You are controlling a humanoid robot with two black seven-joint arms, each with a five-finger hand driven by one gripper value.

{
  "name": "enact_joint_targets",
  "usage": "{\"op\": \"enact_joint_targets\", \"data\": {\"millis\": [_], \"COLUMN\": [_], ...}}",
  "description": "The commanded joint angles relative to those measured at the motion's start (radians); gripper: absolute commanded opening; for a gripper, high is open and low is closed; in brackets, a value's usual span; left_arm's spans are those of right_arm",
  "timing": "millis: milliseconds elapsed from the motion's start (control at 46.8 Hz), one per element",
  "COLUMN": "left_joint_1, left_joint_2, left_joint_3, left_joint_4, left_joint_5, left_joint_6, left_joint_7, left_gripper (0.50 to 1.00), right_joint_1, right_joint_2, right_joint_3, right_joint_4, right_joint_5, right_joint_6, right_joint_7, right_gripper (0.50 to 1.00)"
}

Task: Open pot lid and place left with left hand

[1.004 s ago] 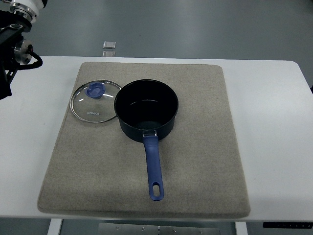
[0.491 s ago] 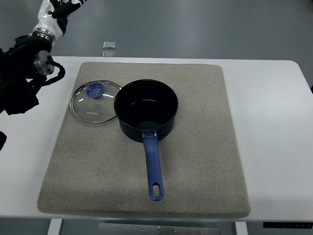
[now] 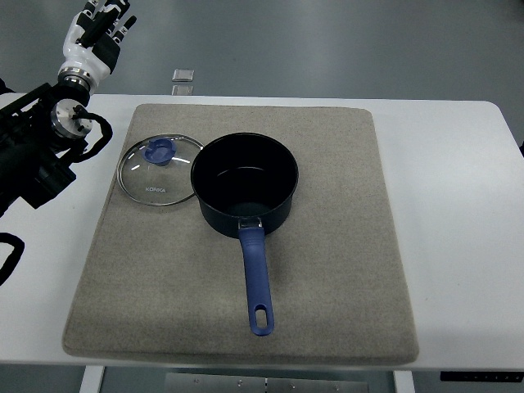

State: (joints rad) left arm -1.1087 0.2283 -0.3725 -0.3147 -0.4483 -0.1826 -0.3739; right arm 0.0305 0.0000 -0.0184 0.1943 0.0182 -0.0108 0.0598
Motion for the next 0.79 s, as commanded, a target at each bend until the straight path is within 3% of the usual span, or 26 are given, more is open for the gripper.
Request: {"op": "enact_joint_targets", "data": {"millis": [0,256,769], "left_joint_1": [0.001,0.001,0.001], "left_joint_2": [-0.009,-0.040,-0.150], "left_joint_3": [0.003,0.009,0.079], "left_joint_4": [0.003,0.061,0.193], "left_joint_5": [0.002,0.014,0.177], "left_joint_6": [0.002,0.002,0.043], "left_joint_7": [-0.002,-0.003,-0.005], "left_gripper": [0.896,0.921,0.913], "right_joint_1": [0.000,0.000,0.000], "right_joint_2": [0.000,0.000,0.000], "right_joint_3": [0.000,0.000,0.000], "right_joint_4": [0.000,-0.001,0.000], "right_joint_5": [0.000,0.000,0.000], "right_joint_6": [0.000,0.000,0.000], "right_joint_7": [0.000,0.000,0.000], "right_gripper": [0.917,0.917,0.917]}}
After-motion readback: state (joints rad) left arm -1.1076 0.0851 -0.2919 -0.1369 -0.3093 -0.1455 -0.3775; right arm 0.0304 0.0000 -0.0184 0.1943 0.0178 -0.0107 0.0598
